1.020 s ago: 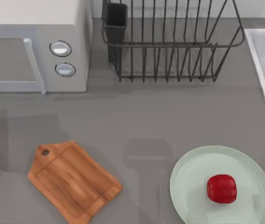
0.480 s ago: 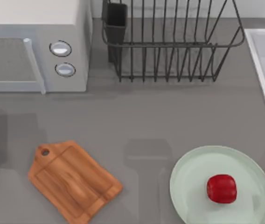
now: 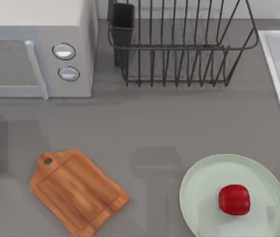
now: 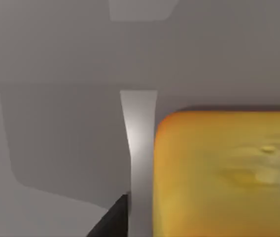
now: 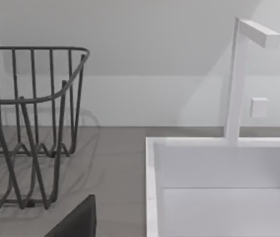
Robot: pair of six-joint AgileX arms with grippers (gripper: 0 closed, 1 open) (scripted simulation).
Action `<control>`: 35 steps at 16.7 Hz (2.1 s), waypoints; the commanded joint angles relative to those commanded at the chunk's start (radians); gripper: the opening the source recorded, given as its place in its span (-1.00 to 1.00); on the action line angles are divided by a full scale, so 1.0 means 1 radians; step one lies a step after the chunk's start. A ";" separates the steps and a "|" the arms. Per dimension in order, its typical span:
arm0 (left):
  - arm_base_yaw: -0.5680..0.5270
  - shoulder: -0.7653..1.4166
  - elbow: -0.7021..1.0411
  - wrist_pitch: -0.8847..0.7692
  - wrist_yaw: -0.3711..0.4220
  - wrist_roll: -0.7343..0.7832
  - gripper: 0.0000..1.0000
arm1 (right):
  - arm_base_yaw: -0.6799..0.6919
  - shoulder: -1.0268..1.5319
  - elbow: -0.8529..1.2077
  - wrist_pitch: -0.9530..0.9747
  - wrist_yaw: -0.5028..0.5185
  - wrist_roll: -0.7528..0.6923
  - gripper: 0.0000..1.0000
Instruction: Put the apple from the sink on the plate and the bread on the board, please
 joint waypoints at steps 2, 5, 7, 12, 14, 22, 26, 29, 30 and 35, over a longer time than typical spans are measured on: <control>0.000 0.000 0.000 0.000 0.000 0.000 -0.06 | 0.000 0.000 0.000 0.000 0.000 0.000 1.00; 0.000 0.000 0.000 0.000 0.000 0.000 -0.51 | 0.000 0.000 0.000 0.000 0.000 0.000 1.00; 0.000 0.000 0.000 0.000 0.000 0.000 -0.81 | 0.000 0.000 0.000 0.000 0.000 0.000 1.00; 0.000 0.000 0.000 0.000 0.000 0.000 -1.00 | 0.000 0.000 0.000 0.000 0.000 0.000 1.00; 0.000 0.000 0.000 0.000 0.000 0.000 -1.00 | 0.000 0.000 0.000 0.000 0.000 0.000 1.00; 0.023 -0.063 -0.020 -0.030 -0.032 0.067 -1.00 | 0.000 0.000 0.000 0.000 0.000 0.000 1.00; 0.003 -0.112 0.030 -0.145 -0.045 0.130 -1.00 | 0.000 0.000 0.000 0.000 0.000 0.000 1.00; 0.004 -0.143 0.079 -0.234 -0.035 0.110 -1.00 | 0.000 0.000 0.000 0.000 0.000 0.000 1.00; 0.011 -0.158 0.107 -0.262 -0.027 0.092 -1.00 | 0.000 0.000 0.000 0.000 0.000 0.000 1.00; 0.000 -0.133 0.243 -0.373 0.000 -0.001 -1.00 | 0.000 0.000 0.000 0.000 0.000 0.000 1.00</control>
